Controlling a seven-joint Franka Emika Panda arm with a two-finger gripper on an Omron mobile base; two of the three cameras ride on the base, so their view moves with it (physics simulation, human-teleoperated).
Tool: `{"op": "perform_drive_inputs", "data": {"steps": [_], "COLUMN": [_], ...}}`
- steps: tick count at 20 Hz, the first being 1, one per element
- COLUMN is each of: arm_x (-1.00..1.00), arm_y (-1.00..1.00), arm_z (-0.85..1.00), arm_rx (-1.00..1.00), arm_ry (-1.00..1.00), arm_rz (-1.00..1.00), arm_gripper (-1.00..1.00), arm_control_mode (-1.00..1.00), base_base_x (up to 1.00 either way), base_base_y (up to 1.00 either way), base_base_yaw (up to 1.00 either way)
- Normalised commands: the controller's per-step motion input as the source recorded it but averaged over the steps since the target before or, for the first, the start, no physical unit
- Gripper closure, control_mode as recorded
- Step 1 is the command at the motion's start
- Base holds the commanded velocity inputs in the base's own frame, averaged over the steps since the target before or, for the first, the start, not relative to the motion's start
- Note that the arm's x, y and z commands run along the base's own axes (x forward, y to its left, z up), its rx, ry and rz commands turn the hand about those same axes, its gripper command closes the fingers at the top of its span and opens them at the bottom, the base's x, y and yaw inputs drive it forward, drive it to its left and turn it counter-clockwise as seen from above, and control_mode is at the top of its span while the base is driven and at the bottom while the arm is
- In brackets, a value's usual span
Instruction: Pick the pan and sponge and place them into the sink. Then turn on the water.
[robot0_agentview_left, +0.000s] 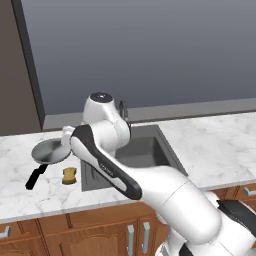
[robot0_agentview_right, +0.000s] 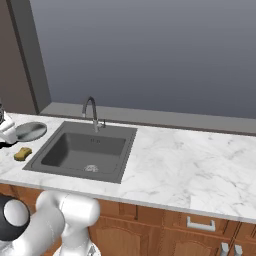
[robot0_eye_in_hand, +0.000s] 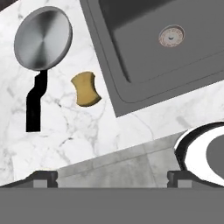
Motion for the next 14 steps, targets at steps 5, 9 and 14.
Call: {"op": "perform_drive_inputs", "data": {"steps": [5,9,14], "arm_x": [0.26,0.21,0.23], "arm_y": [0.99,0.83,0.24], "arm_z": [-0.1,-0.46,-0.66], "arm_rx": [-0.02,-0.04,0.0], "arm_ry": [0.13,0.21,0.18], "arm_rz": [0.0,0.0,0.0], "arm_gripper": [-1.0,-1.0,-1.0], "arm_control_mode": [-1.0,-1.0,-1.0], "base_base_x": [0.0,0.0,0.0], "base_base_y": [0.0,0.0,0.0], "base_base_yaw": [0.0,0.0,0.0]}}
